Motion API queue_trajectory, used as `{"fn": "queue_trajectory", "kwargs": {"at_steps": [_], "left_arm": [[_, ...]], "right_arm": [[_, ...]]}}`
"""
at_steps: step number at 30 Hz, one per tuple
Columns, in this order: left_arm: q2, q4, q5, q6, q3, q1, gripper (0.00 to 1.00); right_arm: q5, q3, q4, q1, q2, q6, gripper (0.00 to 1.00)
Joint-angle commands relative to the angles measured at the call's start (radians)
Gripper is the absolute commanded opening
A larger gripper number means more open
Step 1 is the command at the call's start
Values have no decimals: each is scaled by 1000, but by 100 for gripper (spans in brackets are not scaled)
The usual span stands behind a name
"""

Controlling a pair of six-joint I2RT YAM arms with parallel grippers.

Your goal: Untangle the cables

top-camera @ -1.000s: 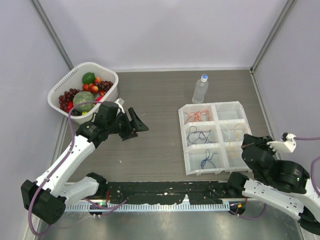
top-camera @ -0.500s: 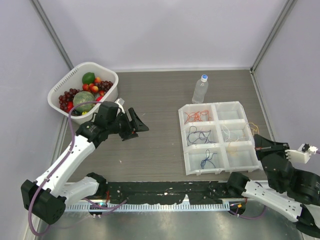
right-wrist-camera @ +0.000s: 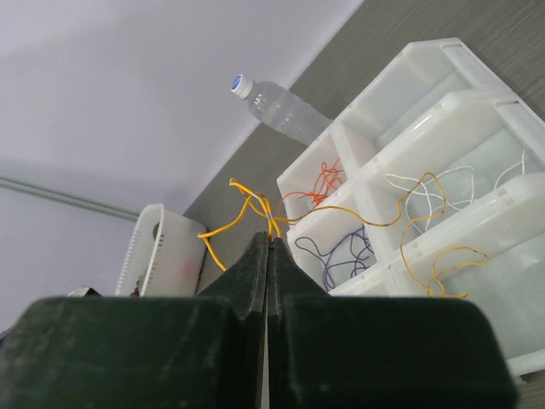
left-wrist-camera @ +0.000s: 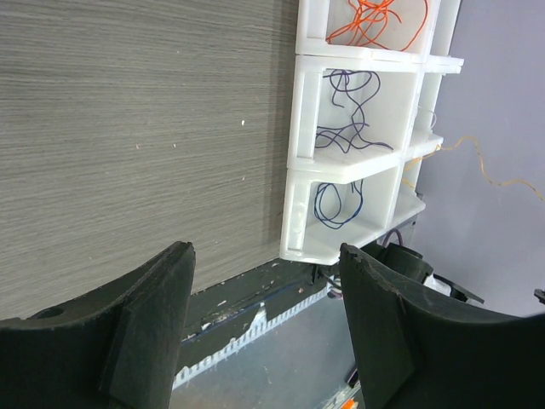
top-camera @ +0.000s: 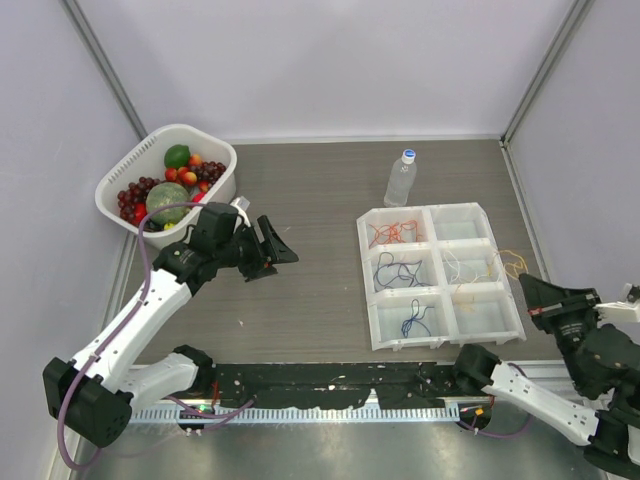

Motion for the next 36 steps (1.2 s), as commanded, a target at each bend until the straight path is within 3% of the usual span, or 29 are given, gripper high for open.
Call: {"fn": "queue_trajectory", "kwargs": {"at_steps": [1, 7, 12, 19, 32, 36], "left_arm": [[-8, 42, 26, -8, 38, 2, 72], [-2, 59, 36, -19, 24, 2, 72], [1, 67, 47, -30, 24, 1, 72], [-14, 51, 41, -28, 26, 1, 72], [-31, 45, 39, -24, 18, 1, 72], [-31, 45, 43, -25, 18, 1, 72]], "right_arm": [[-60, 90, -26, -2, -37, -93, 2], [-104, 130, -148, -2, -62, -30, 1], [-103, 83, -286, -2, -28, 124, 2], [-135, 21, -284, -2, -14, 182, 8], [-121, 50, -278, -1, -41, 151, 37], [-127, 40, -185, -1, 7, 102, 41]]}}
